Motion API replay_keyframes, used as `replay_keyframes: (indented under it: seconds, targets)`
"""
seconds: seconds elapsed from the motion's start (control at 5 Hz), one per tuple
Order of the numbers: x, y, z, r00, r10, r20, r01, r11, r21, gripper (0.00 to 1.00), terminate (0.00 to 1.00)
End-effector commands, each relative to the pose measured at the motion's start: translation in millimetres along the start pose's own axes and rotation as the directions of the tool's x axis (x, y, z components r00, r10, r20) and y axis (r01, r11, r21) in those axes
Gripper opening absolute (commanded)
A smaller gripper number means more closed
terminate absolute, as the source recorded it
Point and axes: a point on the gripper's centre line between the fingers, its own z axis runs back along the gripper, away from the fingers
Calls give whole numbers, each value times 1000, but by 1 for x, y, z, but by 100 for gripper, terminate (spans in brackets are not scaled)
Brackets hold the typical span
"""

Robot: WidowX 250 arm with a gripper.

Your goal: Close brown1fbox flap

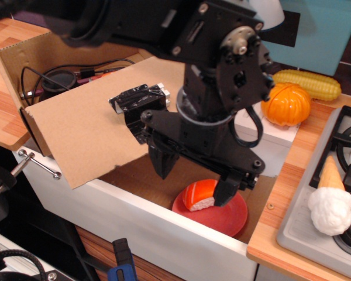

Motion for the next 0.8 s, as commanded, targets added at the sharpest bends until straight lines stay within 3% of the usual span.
replay_keyframes:
  seconds: [0.0,0.6]
  targets:
    - [0,0,0,1000,0,0,0,1000,0,100,0]
    - [0,-4,-29,997,-45,70,41,998,57,100,0]
